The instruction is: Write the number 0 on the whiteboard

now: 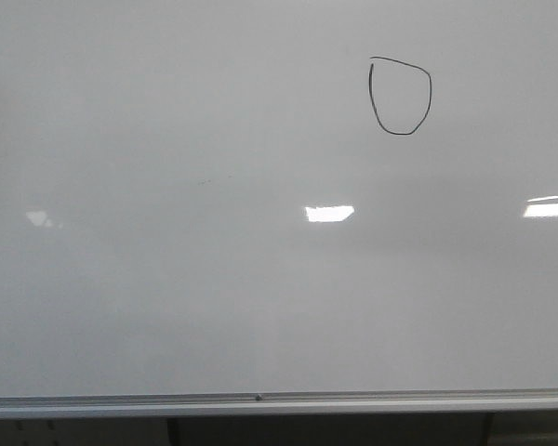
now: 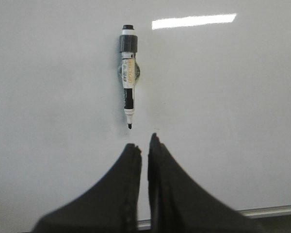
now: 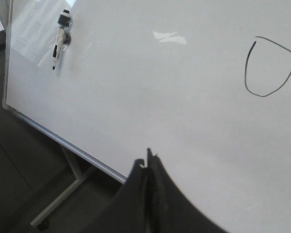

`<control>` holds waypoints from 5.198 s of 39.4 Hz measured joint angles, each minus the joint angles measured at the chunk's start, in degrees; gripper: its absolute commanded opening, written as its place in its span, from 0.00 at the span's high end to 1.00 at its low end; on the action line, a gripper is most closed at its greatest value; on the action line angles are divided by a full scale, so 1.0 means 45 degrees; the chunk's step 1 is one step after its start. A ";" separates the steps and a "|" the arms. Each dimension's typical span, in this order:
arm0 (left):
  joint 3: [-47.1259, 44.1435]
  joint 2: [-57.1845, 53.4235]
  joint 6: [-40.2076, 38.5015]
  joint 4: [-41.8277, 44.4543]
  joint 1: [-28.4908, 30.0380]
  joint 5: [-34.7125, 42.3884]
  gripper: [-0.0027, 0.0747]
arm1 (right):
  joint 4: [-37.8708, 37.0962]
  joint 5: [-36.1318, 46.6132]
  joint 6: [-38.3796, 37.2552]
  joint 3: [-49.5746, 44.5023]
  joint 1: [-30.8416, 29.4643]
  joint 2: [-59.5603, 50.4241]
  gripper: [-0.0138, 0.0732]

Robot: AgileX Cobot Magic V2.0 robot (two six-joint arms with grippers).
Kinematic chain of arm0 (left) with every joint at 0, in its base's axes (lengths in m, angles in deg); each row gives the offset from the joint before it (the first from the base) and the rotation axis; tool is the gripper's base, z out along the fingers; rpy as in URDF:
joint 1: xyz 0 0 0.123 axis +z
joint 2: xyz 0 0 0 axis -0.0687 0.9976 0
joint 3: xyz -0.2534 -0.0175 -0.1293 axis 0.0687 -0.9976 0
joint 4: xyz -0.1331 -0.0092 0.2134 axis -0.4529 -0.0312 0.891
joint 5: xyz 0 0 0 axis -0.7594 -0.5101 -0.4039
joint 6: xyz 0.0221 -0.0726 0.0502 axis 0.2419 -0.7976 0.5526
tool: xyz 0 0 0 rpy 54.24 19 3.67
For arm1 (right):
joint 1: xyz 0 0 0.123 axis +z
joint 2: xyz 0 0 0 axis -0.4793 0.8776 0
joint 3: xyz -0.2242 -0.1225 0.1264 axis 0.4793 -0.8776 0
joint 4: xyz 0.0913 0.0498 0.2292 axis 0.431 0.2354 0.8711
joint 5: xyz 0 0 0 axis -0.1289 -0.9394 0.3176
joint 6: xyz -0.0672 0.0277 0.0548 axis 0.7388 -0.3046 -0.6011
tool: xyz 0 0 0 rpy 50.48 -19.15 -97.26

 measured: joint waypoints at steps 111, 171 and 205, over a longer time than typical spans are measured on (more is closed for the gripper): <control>-0.6156 -0.6343 -0.6042 0.4425 -0.1387 0.4027 0.99 | 0.0017 -0.0022 0.0000 0.0000 0.0000 0.0000 0.92; -0.6156 -0.6343 -0.6042 0.4425 -0.1387 0.4027 0.99 | -0.9272 0.1897 -0.8695 -0.5589 -0.4843 -0.6678 0.92; -0.6156 -0.6343 -0.6042 0.4425 -0.1387 0.4027 0.99 | -0.9347 0.1897 -0.8715 -0.5589 -0.4843 -0.6678 0.92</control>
